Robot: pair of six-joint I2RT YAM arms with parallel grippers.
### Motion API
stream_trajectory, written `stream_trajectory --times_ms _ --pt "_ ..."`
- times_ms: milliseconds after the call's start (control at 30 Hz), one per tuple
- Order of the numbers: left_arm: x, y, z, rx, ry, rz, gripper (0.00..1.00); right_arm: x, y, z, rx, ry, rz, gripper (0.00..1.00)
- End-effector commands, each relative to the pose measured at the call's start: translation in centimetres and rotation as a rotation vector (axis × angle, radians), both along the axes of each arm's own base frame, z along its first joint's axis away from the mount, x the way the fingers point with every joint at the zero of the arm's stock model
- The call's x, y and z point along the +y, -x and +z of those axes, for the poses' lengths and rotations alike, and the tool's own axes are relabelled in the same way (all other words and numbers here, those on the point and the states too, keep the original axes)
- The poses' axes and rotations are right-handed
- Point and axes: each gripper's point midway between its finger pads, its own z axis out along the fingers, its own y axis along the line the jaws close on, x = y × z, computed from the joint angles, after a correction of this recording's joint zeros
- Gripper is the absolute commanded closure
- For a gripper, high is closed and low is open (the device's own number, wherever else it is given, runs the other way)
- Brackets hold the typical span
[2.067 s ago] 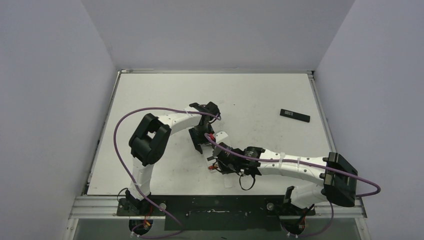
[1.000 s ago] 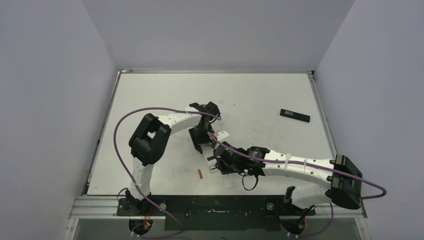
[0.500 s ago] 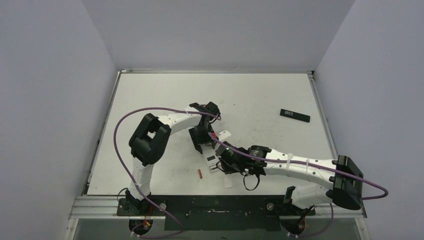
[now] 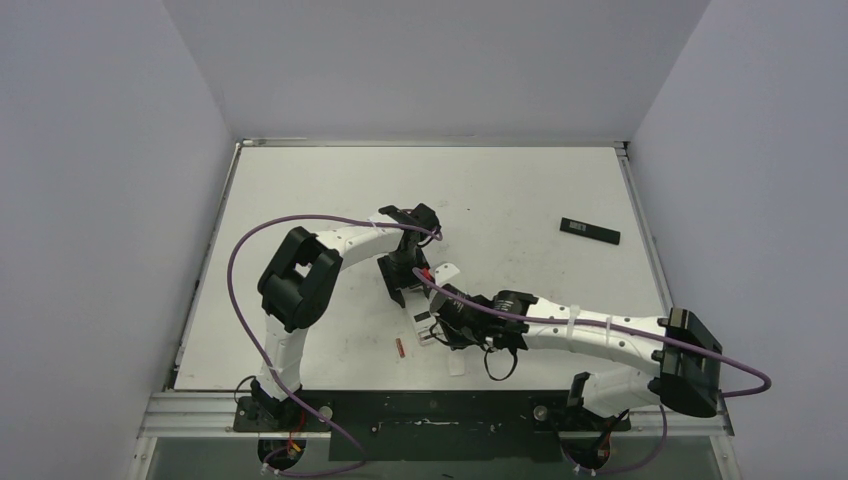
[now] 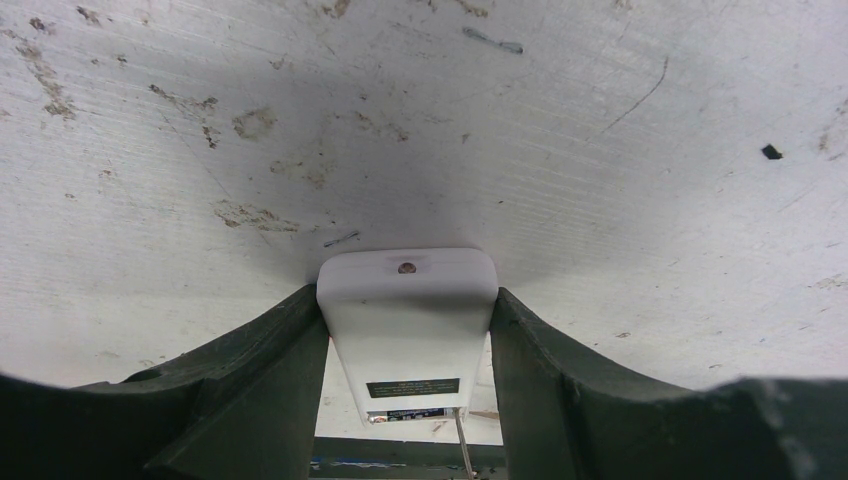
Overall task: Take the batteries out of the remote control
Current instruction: Unload the battery from the remote control.
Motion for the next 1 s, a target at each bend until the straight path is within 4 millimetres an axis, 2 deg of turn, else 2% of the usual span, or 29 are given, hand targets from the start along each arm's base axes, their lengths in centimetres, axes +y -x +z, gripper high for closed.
stream_trajectory --times_ms 0,133,367,667,967 --pt "0.5 -0.9 -1.4 -0.037 -0.043 0.019 1.0 1.1 -0.6 0.8 -0.023 -0.034 0.005 0.95" --pt "0.6 -0.8 -1.5 -0.033 -0.044 0.019 1.0 1.7 -0.5 0.7 -0.019 -0.062 0.007 0.95" --pt "0.5 -0.7 -1.6 -0.034 -0.033 0.024 1.0 2.7 -0.7 2.2 -0.027 -0.175 0.003 0.95" --pt "0.5 -0.5 -1.8 -0.03 -0.038 0.022 1.0 2.5 -0.9 3.5 -0.033 -0.242 -0.019 0.95" --pt "0.5 -0.6 -1.8 -0.03 -0.038 0.024 1.0 1.5 -1.0 1.9 -0.011 -0.175 -0.032 0.95"
